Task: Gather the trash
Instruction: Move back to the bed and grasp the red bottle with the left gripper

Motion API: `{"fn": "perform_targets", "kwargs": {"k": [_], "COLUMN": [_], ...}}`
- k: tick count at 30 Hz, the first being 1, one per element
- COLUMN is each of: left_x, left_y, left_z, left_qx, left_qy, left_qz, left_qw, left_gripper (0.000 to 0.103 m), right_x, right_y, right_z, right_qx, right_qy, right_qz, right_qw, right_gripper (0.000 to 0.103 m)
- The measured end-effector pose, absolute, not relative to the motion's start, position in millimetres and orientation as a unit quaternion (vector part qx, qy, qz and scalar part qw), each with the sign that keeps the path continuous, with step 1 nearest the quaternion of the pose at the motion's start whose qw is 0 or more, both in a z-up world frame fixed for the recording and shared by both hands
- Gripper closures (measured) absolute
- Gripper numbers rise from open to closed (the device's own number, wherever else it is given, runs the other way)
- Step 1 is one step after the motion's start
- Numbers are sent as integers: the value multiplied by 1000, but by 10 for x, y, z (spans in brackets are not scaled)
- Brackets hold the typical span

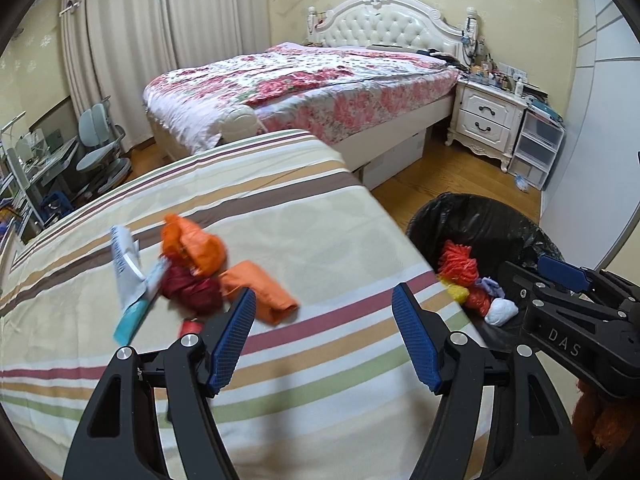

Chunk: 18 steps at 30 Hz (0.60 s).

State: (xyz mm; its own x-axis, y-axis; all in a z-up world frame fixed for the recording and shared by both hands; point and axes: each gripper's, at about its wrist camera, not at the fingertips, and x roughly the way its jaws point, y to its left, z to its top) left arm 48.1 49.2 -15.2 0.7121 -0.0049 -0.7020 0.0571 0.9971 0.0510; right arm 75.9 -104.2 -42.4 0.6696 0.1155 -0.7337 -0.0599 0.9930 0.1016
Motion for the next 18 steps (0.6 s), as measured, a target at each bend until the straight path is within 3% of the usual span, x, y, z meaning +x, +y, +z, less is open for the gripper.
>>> {"fn": "perform_targets", "kwargs": {"k": [11,18], "left_x": [282,325], "left_y": [1011,1260], "left_z": [-240,-416], "left_qx": [18,-7], "left_qy": [387,426], "left_qz": [36,41], "left_qw": [921,904], "left_gripper": [35,49], "right_x": [590,602], "right_y": [-609,-394], "right_z": [-478,-497], "right_qx": [12,1], "right_qy": [412,415], "right_qz": [85,105], "right_qw": [907,904], "right_gripper": [49,49]}}
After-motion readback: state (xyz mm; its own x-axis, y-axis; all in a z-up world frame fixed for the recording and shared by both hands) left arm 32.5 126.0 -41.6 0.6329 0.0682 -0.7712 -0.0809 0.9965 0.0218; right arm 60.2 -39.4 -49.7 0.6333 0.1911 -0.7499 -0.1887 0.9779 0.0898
